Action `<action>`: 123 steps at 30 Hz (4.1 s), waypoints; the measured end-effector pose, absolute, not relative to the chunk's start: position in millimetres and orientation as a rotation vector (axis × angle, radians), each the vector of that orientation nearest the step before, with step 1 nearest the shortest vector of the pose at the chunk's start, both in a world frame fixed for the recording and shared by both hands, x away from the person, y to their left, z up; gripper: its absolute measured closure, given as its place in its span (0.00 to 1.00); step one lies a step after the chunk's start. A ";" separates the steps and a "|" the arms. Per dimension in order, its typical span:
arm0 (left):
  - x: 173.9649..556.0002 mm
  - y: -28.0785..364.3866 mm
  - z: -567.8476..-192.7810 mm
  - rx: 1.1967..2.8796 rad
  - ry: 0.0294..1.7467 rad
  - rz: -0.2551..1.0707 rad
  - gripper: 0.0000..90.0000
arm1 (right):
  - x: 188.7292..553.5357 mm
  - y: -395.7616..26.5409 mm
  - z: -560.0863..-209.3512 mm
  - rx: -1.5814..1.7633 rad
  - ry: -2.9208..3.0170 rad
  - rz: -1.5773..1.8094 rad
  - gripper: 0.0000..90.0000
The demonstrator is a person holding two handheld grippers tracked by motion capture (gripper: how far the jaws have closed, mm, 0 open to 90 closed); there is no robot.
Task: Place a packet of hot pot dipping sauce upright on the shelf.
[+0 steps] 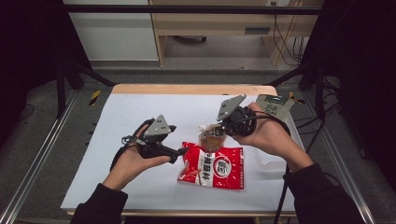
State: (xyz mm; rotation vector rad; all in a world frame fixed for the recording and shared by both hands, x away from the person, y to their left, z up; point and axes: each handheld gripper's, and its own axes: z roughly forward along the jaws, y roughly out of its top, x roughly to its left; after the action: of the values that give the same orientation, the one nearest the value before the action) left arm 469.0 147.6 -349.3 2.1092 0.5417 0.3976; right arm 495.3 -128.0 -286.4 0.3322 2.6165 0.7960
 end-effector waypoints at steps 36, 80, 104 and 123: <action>460.8 212.2 -415.3 2.042 0.751 0.526 0.11 | 499.9 -212.2 -256.7 0.450 2.482 0.837 0.98; 460.8 234.7 -440.5 2.036 0.847 0.518 0.11 | 555.6 -308.3 -290.7 0.636 2.445 0.735 0.98; 460.8 232.7 -442.2 2.048 0.839 0.505 0.11 | 555.5 -316.6 -310.5 0.670 2.477 0.737 0.98; 460.9 231.3 -443.0 2.055 0.835 0.500 0.11 | 558.7 -314.5 -328.8 0.699 2.506 0.726 0.98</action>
State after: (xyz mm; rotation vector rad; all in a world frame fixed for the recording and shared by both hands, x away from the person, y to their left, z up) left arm 460.9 231.3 -443.0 2.0549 0.8348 0.5000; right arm 558.7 -314.5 -328.8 0.6985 2.5058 0.7258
